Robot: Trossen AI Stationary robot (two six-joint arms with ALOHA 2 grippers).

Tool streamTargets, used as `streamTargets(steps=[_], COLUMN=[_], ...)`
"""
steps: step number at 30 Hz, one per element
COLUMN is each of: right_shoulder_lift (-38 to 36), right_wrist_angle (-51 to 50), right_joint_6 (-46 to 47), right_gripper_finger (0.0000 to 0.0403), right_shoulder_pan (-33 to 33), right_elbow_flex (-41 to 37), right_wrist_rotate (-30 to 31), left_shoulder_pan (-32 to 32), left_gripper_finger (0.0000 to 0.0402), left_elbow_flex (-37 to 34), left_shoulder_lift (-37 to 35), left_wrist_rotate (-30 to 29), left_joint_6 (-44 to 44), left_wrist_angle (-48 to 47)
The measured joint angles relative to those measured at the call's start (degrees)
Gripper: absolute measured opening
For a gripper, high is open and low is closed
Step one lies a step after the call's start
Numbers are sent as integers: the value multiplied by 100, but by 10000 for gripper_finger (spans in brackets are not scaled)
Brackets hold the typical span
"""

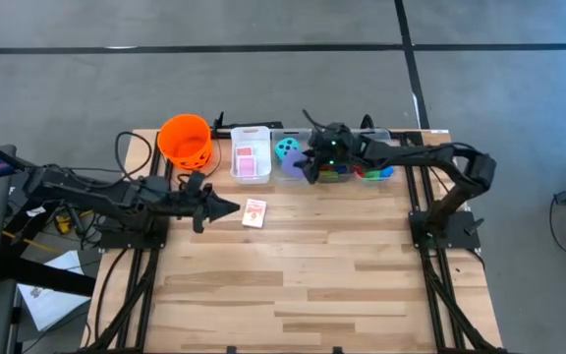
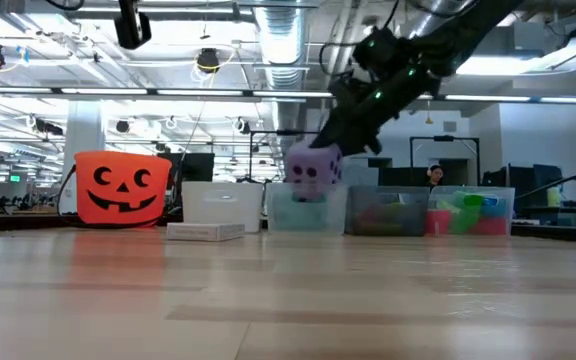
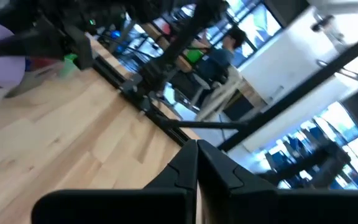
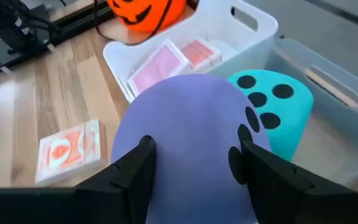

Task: Pick & Place Toys
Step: Put the violet dice into the left transparent bin, then put the orange deck of cards into the white bin

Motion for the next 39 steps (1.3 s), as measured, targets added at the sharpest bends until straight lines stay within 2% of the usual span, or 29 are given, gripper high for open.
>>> streamTargets(steps=[5, 10, 16, 22, 28, 32, 37, 39], right_shoulder_lift=[576, 751, 707, 558, 573, 509, 472, 477], right_wrist_angle=[400, 683, 249, -213, -1285, -1863, -2197, -2453], right_joint_6=[-479, -641, 131, 560, 1016, 1362, 1563, 1663], right_gripper_finger=[210, 237, 282, 342, 383, 394, 393, 390], right_shoulder_pan=[66, 45, -213, -225, -172, 92, 880, 1236], right_elbow_flex=[51, 72, 575, 1264, 1931, 2280, 2587, 2665], right_wrist_rotate=[-35, -71, -873, -979, -1020, -1419, -1434, -1257], left_shoulder_pan=[71, 90, 109, 109, 109, 109, 21, 17], left_gripper_finger=[0, 0, 0, 0, 0, 0, 5, 17], left_elbow_flex=[0, 0, 2, 2, 2, 2, 3, 7], left_shoulder_lift=[87, 87, 87, 87, 87, 87, 128, 267], left_wrist_rotate=[-313, -473, -488, -236, 209, 209, 209, 249], left_joint_6=[-332, -475, -528, -442, -431, -226, 442, 493], left_wrist_angle=[7, 3, -2, -19, -48, -56, -52, -49])
